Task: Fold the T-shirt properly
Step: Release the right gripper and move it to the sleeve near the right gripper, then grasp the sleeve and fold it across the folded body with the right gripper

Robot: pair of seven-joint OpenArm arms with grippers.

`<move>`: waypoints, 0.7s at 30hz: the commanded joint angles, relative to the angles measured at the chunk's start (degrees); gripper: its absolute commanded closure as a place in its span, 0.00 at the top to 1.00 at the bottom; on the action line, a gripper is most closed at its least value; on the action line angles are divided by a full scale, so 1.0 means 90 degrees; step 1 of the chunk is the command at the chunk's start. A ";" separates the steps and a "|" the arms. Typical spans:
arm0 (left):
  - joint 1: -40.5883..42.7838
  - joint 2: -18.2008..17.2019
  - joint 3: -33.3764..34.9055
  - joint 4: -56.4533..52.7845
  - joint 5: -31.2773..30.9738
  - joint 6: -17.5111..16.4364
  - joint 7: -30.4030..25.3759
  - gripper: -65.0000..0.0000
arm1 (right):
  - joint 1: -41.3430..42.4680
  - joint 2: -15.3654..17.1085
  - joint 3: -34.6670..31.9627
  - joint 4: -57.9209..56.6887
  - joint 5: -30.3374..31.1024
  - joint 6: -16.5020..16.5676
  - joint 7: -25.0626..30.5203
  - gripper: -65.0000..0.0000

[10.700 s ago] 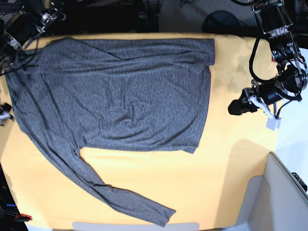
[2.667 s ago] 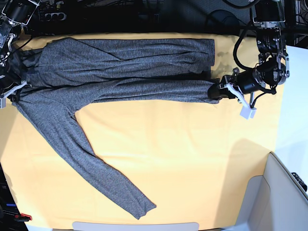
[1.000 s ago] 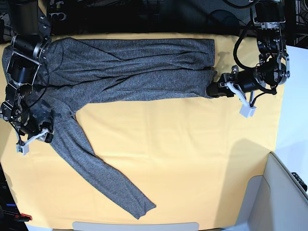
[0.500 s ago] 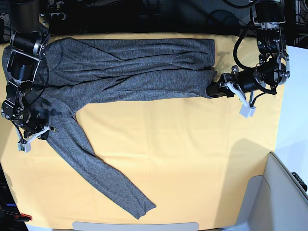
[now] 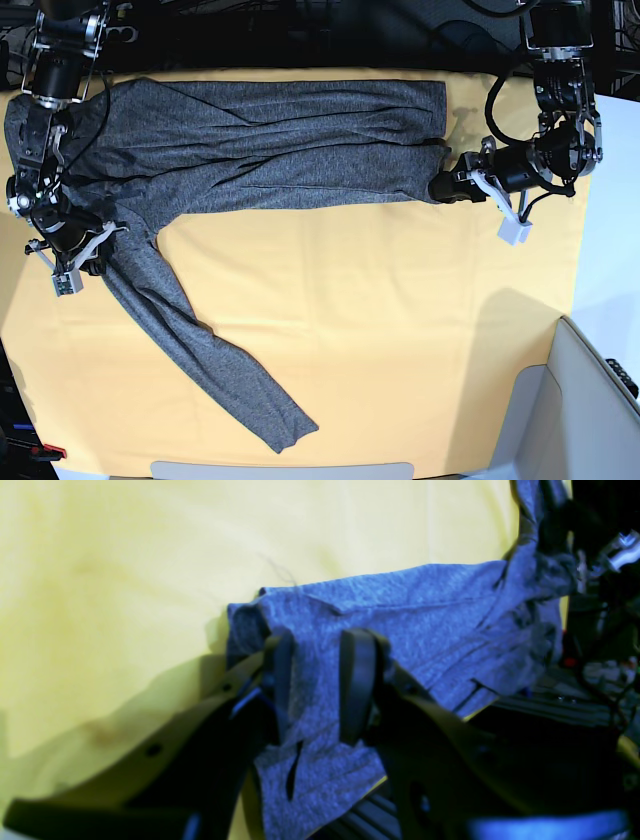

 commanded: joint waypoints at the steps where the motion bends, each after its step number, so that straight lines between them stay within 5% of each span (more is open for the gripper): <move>1: -0.0083 -0.0085 -0.0057 0.0100 -0.0125 -0.0025 -0.0020 0.25 | -0.0115 0.0096 0.0038 0.0463 0.0081 0.0018 0.0145 0.00; 11: -0.0083 -0.0085 -0.0057 0.0100 -0.0125 -0.0025 -0.0039 0.25 | -0.2215 0.0086 0.0146 0.3384 0.0081 0.0028 0.0145 0.00; 21: -0.0073 -0.0085 -0.0057 0.0100 -0.0125 -0.0025 -0.0059 0.25 | -0.3456 0.0096 0.0429 0.4058 0.0120 0.0047 0.0165 0.00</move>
